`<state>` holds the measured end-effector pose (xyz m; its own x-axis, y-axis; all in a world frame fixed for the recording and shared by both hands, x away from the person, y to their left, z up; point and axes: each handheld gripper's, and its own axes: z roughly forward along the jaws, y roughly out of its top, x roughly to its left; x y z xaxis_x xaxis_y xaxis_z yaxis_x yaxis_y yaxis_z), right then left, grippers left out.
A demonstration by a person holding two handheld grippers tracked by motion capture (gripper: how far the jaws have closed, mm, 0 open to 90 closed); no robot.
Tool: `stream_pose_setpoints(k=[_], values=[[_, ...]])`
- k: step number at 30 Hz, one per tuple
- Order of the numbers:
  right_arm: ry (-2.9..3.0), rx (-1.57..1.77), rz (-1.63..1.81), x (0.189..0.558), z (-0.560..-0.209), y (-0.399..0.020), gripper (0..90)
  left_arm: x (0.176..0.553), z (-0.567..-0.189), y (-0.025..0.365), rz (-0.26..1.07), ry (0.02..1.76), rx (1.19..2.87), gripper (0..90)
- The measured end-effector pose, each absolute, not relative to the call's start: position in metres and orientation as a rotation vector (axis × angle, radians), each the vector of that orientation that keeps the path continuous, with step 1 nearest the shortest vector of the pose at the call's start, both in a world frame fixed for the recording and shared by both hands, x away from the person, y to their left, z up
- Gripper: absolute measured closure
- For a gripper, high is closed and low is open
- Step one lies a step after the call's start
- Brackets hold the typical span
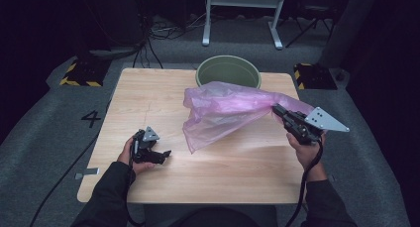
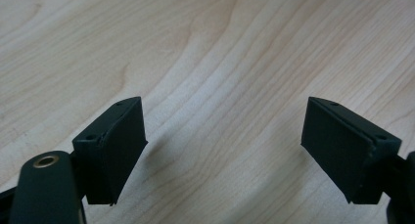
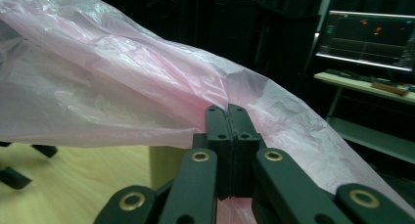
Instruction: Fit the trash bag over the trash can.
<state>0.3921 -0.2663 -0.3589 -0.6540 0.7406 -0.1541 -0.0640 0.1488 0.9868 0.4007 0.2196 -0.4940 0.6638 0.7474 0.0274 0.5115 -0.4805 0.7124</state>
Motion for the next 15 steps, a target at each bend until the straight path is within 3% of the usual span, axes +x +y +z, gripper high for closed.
stream_pose_setpoints(k=[15], values=[[1.686, 0.769, 1.513, 0.420, -0.351, -0.278, 90.0, 0.393, -0.451, 0.214, 0.511, 0.833, 2.055, 17.2]])
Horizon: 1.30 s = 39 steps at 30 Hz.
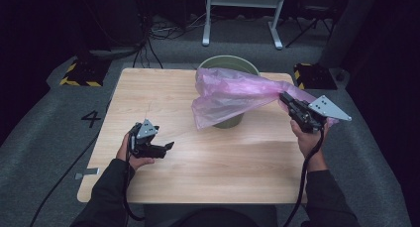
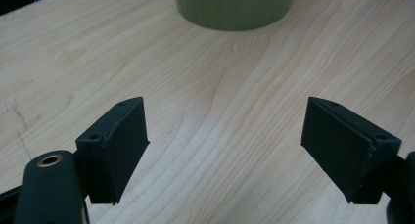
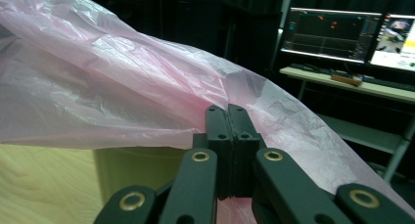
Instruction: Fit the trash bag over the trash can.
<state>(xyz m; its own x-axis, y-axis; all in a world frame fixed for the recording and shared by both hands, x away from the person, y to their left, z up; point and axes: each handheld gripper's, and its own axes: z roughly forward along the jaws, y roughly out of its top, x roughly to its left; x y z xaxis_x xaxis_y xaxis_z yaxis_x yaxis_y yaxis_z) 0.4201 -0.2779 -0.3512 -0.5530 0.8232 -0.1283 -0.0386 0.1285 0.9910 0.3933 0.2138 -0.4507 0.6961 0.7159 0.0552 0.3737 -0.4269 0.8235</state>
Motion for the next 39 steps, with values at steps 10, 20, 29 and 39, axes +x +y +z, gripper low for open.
stream_pose_setpoints(k=[10, 20, 29, 39], values=[[1.635, 0.869, 1.448, 0.435, -0.352, -0.286, 90.0, 0.401, -0.411, 0.194, 0.558, 0.749, 1.982, 17.4], [1.581, 0.924, 1.390, 0.440, -0.347, -0.292, 90.0, 0.409, -0.384, 0.152, 0.581, 0.641, 1.975, 20.8], [1.568, 0.945, 1.350, 0.444, -0.348, -0.290, 90.0, 0.422, -0.364, 0.121, 0.624, 0.594, 1.928, 27.4], [1.581, 0.929, 1.349, 0.443, -0.347, -0.289, 90.0, 0.436, -0.354, 0.096, 0.695, 0.534, 1.956, 46.6]])
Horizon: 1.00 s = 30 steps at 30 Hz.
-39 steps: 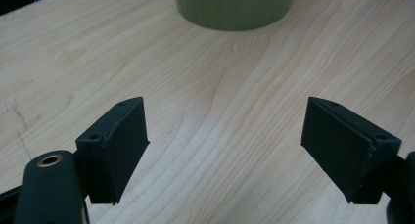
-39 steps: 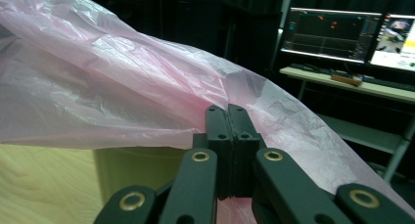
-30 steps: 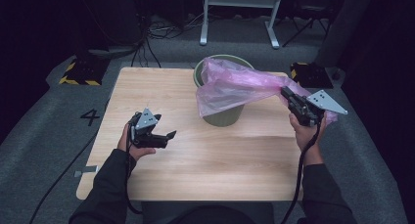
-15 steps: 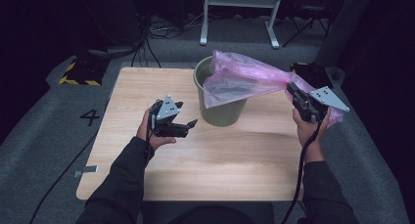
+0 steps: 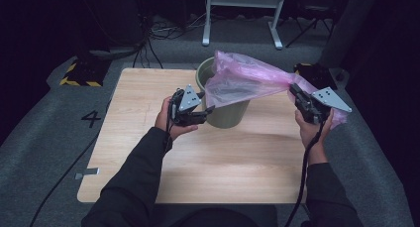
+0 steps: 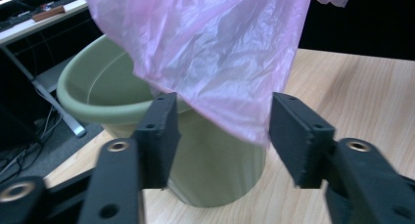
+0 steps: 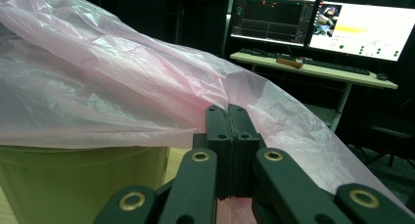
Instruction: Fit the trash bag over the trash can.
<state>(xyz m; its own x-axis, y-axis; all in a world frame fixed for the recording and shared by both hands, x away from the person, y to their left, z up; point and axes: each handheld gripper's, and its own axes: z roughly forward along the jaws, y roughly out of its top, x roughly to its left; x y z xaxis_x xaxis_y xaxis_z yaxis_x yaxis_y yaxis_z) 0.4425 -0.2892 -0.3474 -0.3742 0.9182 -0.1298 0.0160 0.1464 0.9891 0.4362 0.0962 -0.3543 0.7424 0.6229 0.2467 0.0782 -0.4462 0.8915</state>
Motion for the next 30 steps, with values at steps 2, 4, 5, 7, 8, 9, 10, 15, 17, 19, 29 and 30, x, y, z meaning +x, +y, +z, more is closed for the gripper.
stream_pose_setpoints(k=[2, 4, 5, 7, 8, 9, 10, 15, 17, 19, 29, 30], values=[[1.586, 0.921, 1.352, 0.442, -0.347, -0.288, 90.0, 0.437, -0.355, 0.094, 0.736, 0.532, 1.961, 57.0], [1.594, 0.909, 1.346, 0.441, -0.347, -0.287, 90.0, 0.441, -0.356, 0.093, 0.758, 0.522, 1.972, 63.1], [1.596, 0.904, 1.345, 0.440, -0.346, -0.286, 90.0, 0.441, -0.357, 0.093, 0.772, 0.519, 1.974, 66.2], [1.599, 0.897, 1.346, 0.440, -0.346, -0.285, 90.0, 0.441, -0.357, 0.092, 0.802, 0.504, 1.971, 72.3], [1.601, 0.895, 1.346, 0.440, -0.346, -0.284, 90.0, 0.441, -0.356, 0.093, 0.810, 0.499, 1.967, 75.2], [1.602, 0.892, 1.344, 0.440, -0.346, -0.284, 90.0, 0.441, -0.355, 0.093, 0.810, 0.501, 1.956, 78.8], [1.602, 0.892, 1.344, 0.440, -0.346, -0.284, 90.0, 0.441, -0.355, 0.093, 0.810, 0.501, 1.956, 80.7], [1.616, 0.882, 1.328, 0.441, -0.346, -0.280, 90.0, 0.451, -0.344, 0.092, 0.812, 0.517, 1.952, 84.8], [1.619, 0.878, 1.326, 0.441, -0.346, -0.279, 90.0, 0.456, -0.340, 0.090, 0.828, 0.532, 1.947, 84.1], [1.622, 0.872, 1.314, 0.442, -0.346, -0.278, 90.0, 0.463, -0.336, 0.089, 0.832, 0.543, 1.952, 83.6], [1.630, 0.871, 1.255, 0.441, -0.347, -0.279, 90.0, 0.486, -0.327, 0.077, 0.881, 0.605, 1.970, 64.4], [1.630, 0.871, 1.241, 0.441, -0.347, -0.279, 90.0, 0.485, -0.326, 0.078, 0.881, 0.605, 1.962, 57.5]])
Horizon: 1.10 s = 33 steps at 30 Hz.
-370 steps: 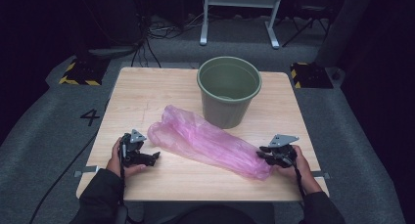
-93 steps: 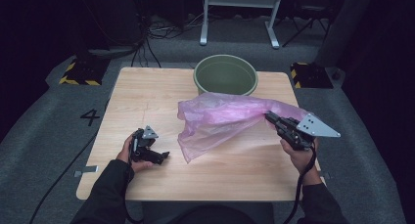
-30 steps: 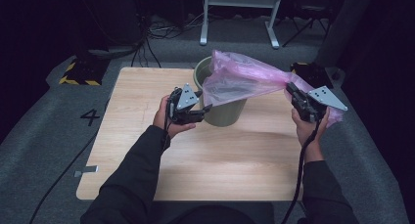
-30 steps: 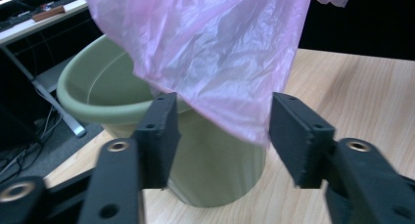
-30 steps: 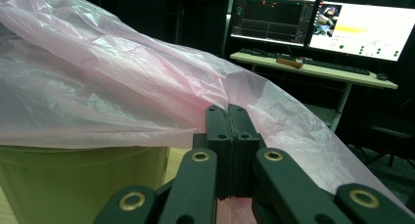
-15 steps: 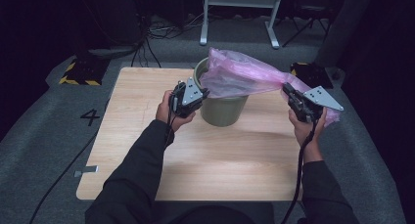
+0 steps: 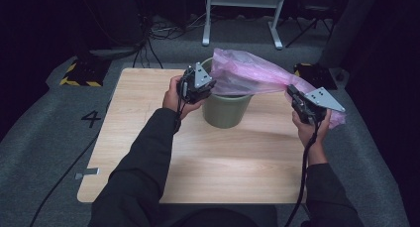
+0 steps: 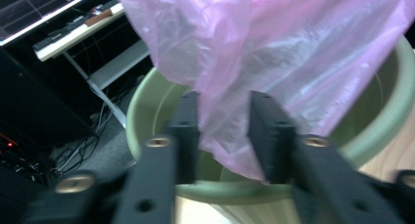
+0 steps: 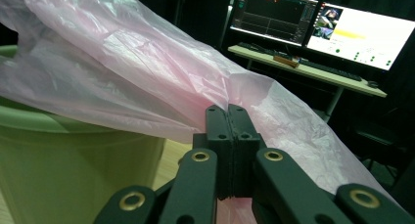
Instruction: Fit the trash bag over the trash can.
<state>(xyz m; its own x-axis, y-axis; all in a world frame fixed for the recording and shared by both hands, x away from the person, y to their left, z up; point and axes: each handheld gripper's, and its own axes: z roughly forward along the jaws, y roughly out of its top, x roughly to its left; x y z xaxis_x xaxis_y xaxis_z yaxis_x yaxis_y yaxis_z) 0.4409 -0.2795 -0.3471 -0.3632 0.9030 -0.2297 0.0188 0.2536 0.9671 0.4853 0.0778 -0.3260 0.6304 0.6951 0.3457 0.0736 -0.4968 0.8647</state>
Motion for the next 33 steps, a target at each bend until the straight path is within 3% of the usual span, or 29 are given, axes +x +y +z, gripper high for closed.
stream_pose_setpoints(k=[3, 4, 16, 17, 20, 21, 27, 30, 33], values=[[1.634, 0.869, 1.211, 0.440, -0.349, -0.281, 90.0, 0.482, -0.321, 0.082, 0.855, 0.618, 1.898, 36.0], [1.640, 0.865, 1.199, 0.440, -0.349, -0.282, 90.0, 0.481, -0.320, 0.083, 0.850, 0.612, 1.882, 33.3], [1.723, 0.743, 1.172, 0.434, -0.348, -0.272, 90.0, 0.487, -0.304, 0.061, 0.715, 0.545, 1.945, 22.4], [1.724, 0.727, 1.161, 0.433, -0.347, -0.270, 90.0, 0.487, -0.303, 0.057, 0.728, 0.545, 1.956, 24.8], [1.734, 0.683, 1.145, 0.428, -0.344, -0.264, 90.0, 0.490, -0.303, 0.050, 0.762, 0.554, 1.981, 43.1], [1.737, 0.670, 1.136, 0.426, -0.343, -0.263, 90.0, 0.492, -0.303, 0.048, 0.761, 0.555, 1.996, 53.2], [1.745, 0.637, 1.148, 0.419, -0.340, -0.260, 90.0, 0.497, -0.305, 0.036, 0.751, 0.518, 2.070, 81.0], [1.740, 0.630, 1.157, 0.416, -0.339, -0.260, 89.9, 0.500, -0.306, 0.031, 0.729, 0.505, 2.101, 87.6], [1.736, 0.623, 1.171, 0.414, -0.336, -0.260, 89.9, 0.501, -0.309, 0.027, 0.702, 0.490, 2.140, 88.9]])
